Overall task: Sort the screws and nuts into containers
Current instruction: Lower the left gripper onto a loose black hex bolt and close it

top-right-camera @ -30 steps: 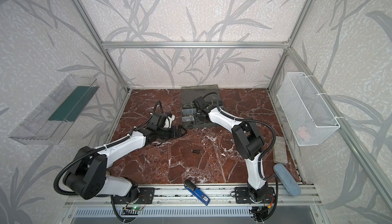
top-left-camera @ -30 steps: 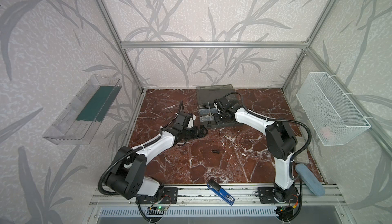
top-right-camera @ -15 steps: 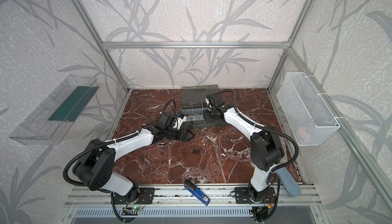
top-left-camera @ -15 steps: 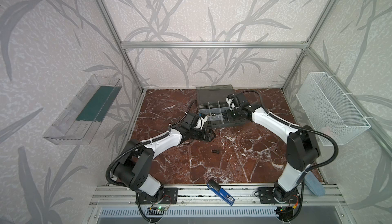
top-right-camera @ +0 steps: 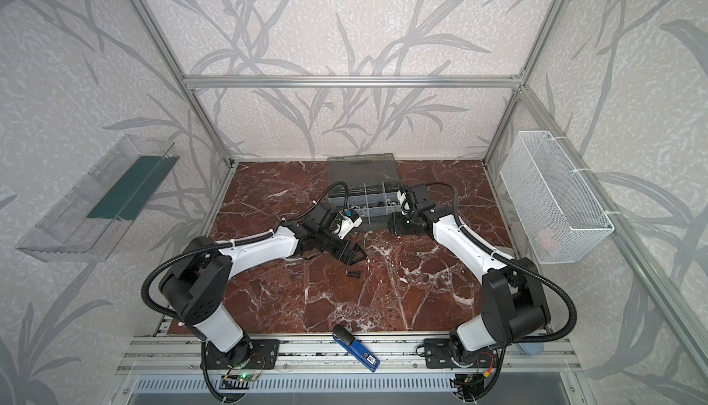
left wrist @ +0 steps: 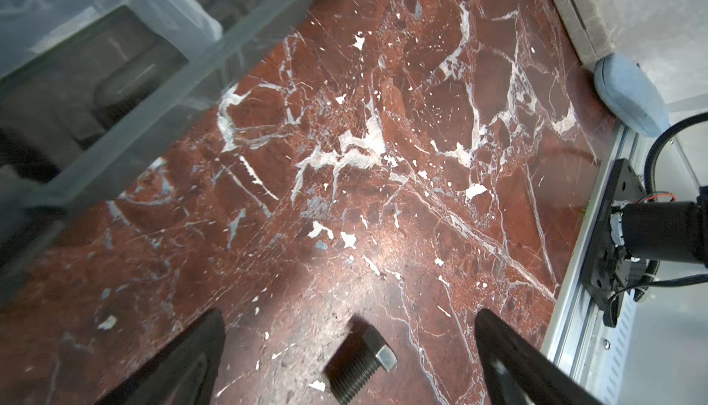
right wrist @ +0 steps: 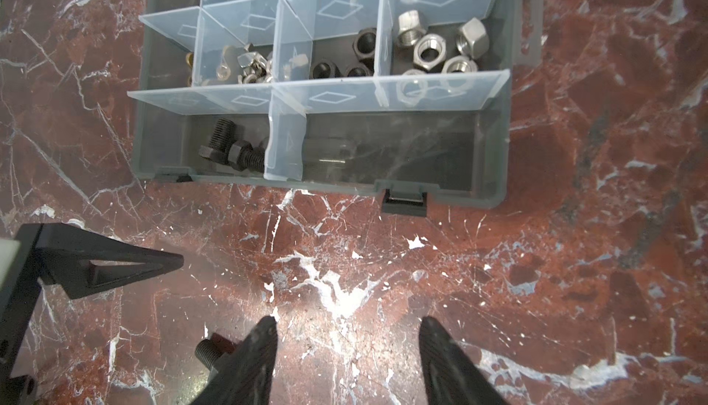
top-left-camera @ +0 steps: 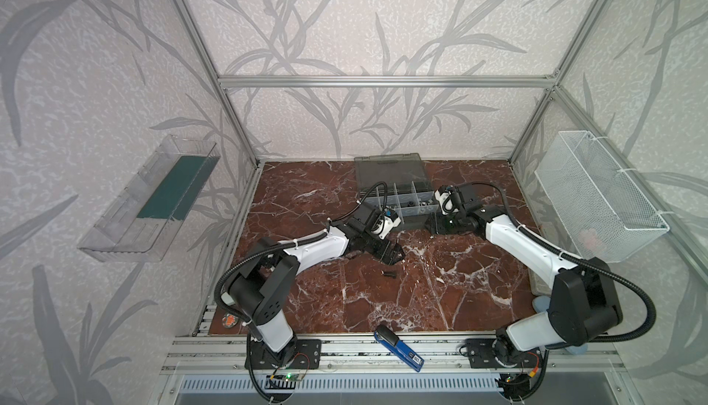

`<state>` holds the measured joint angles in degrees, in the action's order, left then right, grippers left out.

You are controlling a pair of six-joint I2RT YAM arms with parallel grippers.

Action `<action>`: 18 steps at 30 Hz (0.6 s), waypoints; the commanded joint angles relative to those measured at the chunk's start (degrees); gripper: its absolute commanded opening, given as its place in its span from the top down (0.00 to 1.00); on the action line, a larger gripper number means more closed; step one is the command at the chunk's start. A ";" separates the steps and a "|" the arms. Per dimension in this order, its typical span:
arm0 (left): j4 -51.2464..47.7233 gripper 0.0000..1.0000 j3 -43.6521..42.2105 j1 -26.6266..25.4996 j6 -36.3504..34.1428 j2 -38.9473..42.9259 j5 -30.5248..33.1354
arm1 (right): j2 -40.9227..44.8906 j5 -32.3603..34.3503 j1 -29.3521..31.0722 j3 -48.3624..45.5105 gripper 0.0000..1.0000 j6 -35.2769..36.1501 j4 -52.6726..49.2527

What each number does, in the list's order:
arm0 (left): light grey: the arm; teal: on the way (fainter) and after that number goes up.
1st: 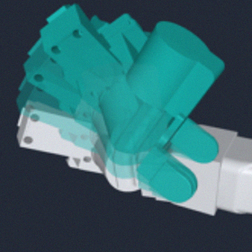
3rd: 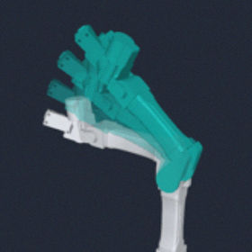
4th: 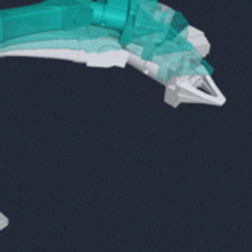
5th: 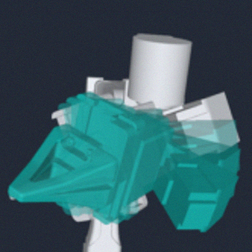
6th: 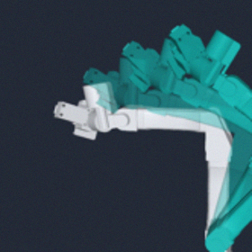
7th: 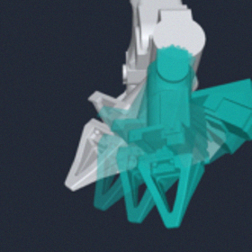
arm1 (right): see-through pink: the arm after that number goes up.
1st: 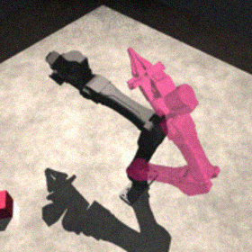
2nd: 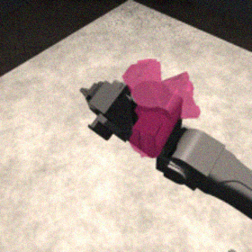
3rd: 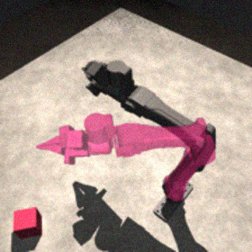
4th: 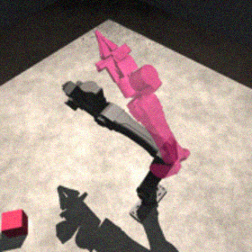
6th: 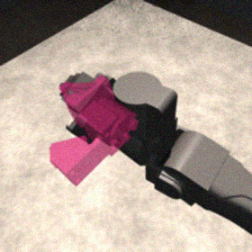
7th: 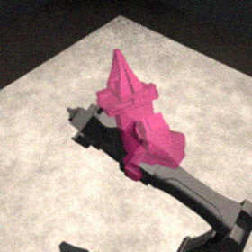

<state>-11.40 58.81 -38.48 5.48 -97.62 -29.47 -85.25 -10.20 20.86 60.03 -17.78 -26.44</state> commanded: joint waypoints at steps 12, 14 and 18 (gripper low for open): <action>-7.46 0.24 -0.53 -7.29 -10.71 -0.23 4.62 | 2.20 -2.27 -2.48 -3.91 0.39 -0.68 1.91; -8.59 0.27 -0.36 -7.70 -11.16 -1.01 5.80 | 2.28 -2.54 -2.70 -4.36 0.39 -0.78 2.34; -10.71 0.29 0.25 -8.41 -11.86 -2.68 7.85 | 2.28 -2.88 -3.06 -5.27 0.39 -0.73 2.77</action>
<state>-18.65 58.98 -46.48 -3.55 -98.94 -24.27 -84.53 -12.14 18.17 55.53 -18.46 -24.25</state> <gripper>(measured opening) 0.709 0.608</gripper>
